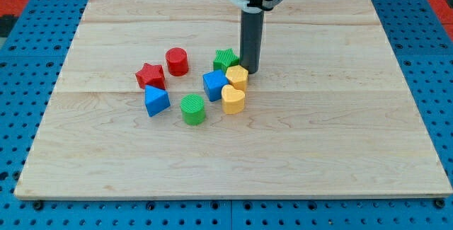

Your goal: Move your arm below the green circle

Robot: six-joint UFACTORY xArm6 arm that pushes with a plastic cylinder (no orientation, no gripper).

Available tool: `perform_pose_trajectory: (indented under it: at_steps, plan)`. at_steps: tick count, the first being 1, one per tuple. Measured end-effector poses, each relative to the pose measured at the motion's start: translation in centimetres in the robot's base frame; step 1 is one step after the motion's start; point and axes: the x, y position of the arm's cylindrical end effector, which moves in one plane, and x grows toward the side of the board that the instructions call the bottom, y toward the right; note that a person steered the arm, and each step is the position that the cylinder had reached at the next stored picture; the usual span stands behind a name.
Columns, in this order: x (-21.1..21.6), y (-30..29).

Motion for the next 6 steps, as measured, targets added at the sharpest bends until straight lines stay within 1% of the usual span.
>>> perform_pose_trajectory:
  at_steps: [2, 3, 5, 6]
  plan:
    - [0.0, 0.3]
    - [0.0, 2.3]
    - [0.4, 3.2]
    - [6.8, 7.9]
